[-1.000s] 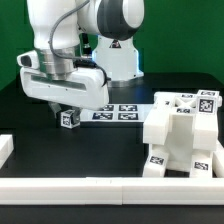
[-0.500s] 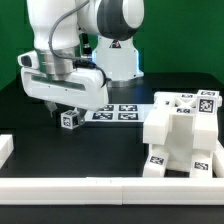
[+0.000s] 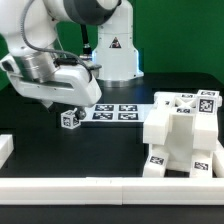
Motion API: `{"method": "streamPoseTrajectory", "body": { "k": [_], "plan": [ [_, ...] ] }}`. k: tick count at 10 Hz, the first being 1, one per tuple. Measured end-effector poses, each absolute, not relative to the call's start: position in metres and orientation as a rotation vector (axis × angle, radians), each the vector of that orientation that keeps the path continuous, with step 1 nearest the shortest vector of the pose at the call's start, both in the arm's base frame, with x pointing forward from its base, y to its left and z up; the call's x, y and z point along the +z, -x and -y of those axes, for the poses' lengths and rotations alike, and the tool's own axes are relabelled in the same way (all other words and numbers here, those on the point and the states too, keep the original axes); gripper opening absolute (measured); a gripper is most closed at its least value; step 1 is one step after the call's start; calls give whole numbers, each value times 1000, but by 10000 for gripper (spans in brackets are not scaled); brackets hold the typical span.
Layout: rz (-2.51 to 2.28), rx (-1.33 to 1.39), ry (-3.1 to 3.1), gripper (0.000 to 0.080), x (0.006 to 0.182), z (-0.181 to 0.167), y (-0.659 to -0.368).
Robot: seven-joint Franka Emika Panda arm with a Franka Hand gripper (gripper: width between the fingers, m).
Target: Assemble chair
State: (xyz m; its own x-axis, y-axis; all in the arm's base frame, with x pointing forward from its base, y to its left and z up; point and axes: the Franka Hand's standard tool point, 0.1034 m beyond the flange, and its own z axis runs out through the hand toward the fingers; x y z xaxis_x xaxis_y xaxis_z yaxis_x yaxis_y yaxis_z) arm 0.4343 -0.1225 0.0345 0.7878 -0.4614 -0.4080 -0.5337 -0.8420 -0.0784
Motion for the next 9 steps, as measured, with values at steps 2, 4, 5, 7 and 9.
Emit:
{"method": "streamPoseTrajectory", "body": {
  "k": [2,4,5,7,9],
  "plan": [
    [-693,704,2722,649,35,115,-426],
    [-678,833,2654,649,33,117,-425],
    [-675,954,2570,649,32,121,-420],
    [-666,1174,2436,649,29,134,-423],
    [-656,1219,2411,649,25,138,-425]
  ]
}}
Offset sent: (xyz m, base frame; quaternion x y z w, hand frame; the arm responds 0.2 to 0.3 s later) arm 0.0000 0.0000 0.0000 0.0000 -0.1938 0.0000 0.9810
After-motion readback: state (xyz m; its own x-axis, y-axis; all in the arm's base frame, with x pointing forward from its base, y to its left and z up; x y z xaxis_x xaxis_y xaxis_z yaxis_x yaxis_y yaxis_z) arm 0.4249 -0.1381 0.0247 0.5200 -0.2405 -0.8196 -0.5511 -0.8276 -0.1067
